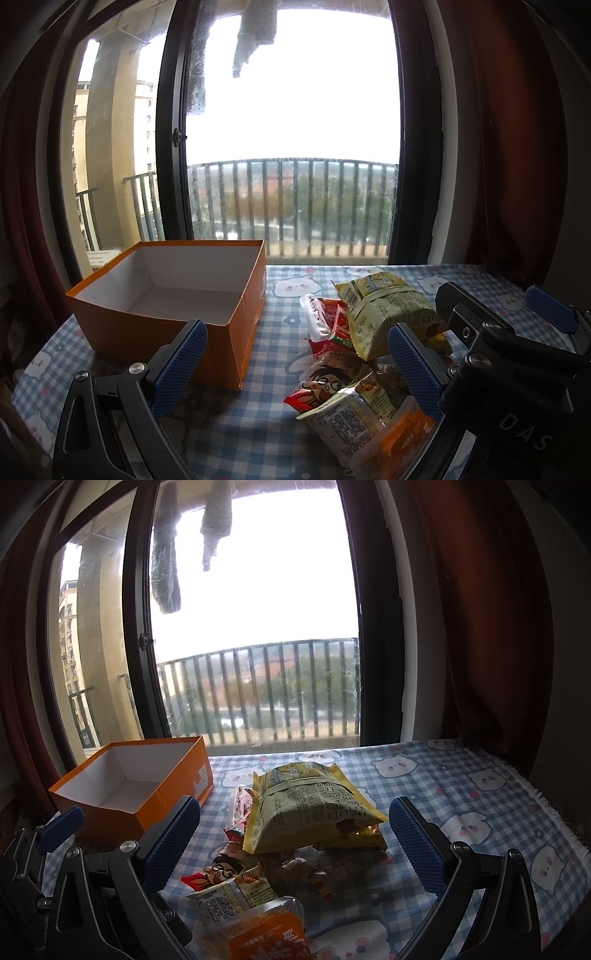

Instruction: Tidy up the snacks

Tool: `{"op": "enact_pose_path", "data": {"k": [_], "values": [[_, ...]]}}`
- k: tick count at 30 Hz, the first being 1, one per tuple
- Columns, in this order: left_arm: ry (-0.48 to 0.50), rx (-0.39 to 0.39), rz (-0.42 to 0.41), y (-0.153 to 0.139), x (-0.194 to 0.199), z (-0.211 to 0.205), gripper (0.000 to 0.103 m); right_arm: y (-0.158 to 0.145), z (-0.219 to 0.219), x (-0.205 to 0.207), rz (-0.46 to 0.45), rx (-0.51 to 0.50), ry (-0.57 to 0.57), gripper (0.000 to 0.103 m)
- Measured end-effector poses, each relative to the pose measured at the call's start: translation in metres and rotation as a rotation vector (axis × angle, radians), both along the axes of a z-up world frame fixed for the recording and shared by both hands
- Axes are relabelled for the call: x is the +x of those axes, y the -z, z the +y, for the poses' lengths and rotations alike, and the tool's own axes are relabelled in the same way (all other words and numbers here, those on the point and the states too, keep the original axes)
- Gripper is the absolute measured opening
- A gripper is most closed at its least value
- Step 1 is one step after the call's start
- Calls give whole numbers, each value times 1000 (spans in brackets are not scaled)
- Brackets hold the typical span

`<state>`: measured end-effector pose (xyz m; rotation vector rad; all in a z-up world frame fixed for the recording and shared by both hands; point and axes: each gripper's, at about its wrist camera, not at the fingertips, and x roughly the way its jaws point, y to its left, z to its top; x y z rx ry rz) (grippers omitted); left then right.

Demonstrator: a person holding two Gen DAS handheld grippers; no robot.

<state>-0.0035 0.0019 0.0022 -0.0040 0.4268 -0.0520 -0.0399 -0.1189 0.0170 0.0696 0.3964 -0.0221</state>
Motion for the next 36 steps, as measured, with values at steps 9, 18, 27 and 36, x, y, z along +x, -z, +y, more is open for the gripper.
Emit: {"op": "enact_pose_path", "data": {"k": [9, 18, 27, 36], "values": [[2, 1, -2, -1, 1, -2, 99, -1, 1, 1, -3, 0, 4, 103], [-4, 6, -5, 2, -2, -2, 99, 1, 1, -1, -1, -2, 3, 103], [8, 17, 29, 20, -4, 5, 99, 15, 9, -1, 30, -5, -30, 103], [-4, 30, 80, 49, 1, 12, 99, 43, 16, 4, 82, 6, -65, 103]]}}
